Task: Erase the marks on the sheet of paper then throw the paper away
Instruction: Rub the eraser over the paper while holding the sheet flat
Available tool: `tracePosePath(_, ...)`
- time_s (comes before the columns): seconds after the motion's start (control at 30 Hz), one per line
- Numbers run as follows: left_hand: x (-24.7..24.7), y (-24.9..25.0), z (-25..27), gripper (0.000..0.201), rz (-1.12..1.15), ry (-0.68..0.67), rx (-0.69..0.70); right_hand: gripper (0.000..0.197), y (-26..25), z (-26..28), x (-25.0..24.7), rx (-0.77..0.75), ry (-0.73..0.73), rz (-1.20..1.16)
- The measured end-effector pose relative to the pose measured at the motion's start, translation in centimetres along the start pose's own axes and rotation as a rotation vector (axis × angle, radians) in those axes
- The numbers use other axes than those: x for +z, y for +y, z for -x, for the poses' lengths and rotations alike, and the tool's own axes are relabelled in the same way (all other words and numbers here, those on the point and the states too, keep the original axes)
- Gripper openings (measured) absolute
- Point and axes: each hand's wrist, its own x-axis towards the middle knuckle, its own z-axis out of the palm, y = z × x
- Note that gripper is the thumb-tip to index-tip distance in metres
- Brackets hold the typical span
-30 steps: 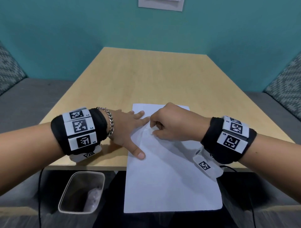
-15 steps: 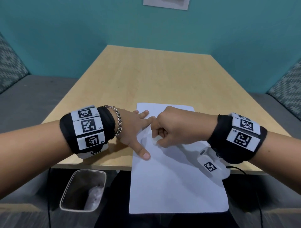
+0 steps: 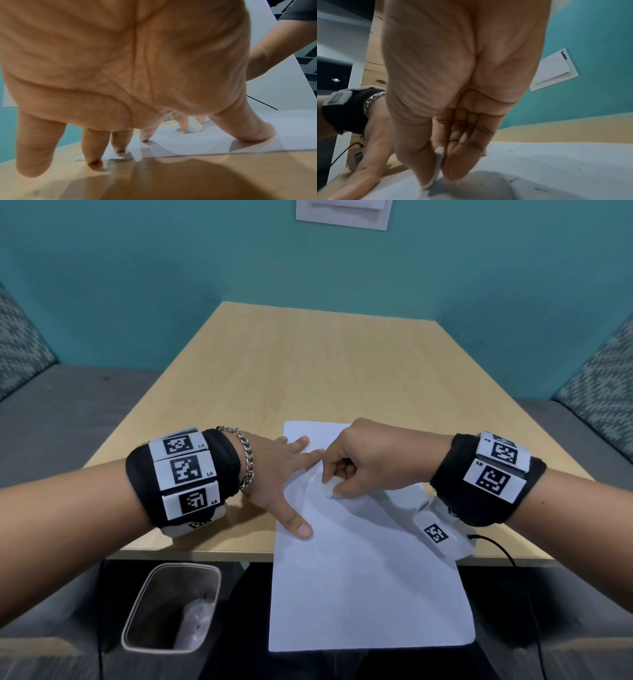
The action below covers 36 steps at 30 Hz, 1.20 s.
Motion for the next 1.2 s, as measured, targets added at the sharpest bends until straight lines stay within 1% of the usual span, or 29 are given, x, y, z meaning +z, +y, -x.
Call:
tracePosePath(0.07,-0.1,0.1,0.0,0.142,-0.008,-0.002,0.001,0.014,0.0,0.0,0.3,0.007,0.029,0.016)
tracePosePath(0.1,-0.1,0.1,0.0,0.142,-0.005,-0.002,0.001,0.013,-0.1,0.2,0.2,0.009,0.014,0.031)
tracePosePath(0.2,-0.1,0.1,0.0,0.142,-0.006,-0.007,-0.011,0.013,-0.4,0.9,-0.6,-0.001,-0.117,0.069)
tracePosePath(0.23,-0.1,0.1,0.0,0.141,-0.008,-0.009,-0.012,0.014,-0.5,1.0,-0.7,-0.005,-0.125,0.076)
tracePosePath(0.27,-0.1,0.2,0.0,0.141,-0.01,-0.007,-0.008,0.014,-0.5,0.9,-0.7,-0.007,-0.1,0.085)
tracePosePath(0.37,-0.2,0.3,0.1,0.14,-0.014,-0.002,-0.002,0.011,-0.3,0.6,0.0,-0.034,0.049,0.185)
tracePosePath(0.4,-0.2,0.3,0.1,0.14,-0.013,-0.003,-0.005,0.011,-0.4,0.8,0.2,-0.046,0.058,0.243)
tracePosePath(0.47,-0.2,0.4,0.0,0.142,-0.018,-0.006,-0.013,0.011,-0.7,1.4,0.2,-0.089,0.003,0.324)
tracePosePath(0.53,-0.1,0.3,-0.2,0.144,-0.033,-0.003,-0.019,0.01,-0.9,2.0,0.1,-0.14,-0.049,0.32)
tracePosePath(0.6,-0.2,0.4,-0.1,0.143,-0.044,-0.006,-0.022,0.01,-0.7,1.8,0.1,-0.156,-0.022,0.328)
tracePosePath(0.7,-0.4,0.6,0.1,0.141,-0.049,-0.008,-0.023,0.012,-0.4,1.4,0.4,-0.114,0.054,0.345)
tracePosePath(0.8,-0.4,0.6,0.1,0.142,-0.051,-0.011,-0.027,0.006,-1.0,2.1,0.9,-0.124,0.023,0.256)
tracePosePath(0.87,-0.4,0.6,0.2,0.143,-0.058,-0.014,-0.031,0.007,-1.2,2.5,0.9,-0.116,-0.014,0.207)
tracePosePath(0.97,-0.5,0.8,0.4,0.142,-0.067,-0.015,-0.033,0.008,-0.3,2.2,0.5,-0.046,0.033,0.223)
tracePosePath(1.03,-0.5,0.8,0.3,0.142,-0.068,-0.016,-0.037,0.006,-0.3,2.1,0.6,-0.033,0.059,0.225)
tracePosePath(1.13,-0.4,0.6,0.1,0.144,-0.066,-0.013,-0.032,0.009,-1.6,2.5,1.0,-0.087,-0.018,0.175)
tracePosePath(1.2,-0.4,0.6,0.0,0.144,-0.068,-0.012,-0.03,0.012,-1.5,2.1,0.8,-0.085,-0.026,0.182)
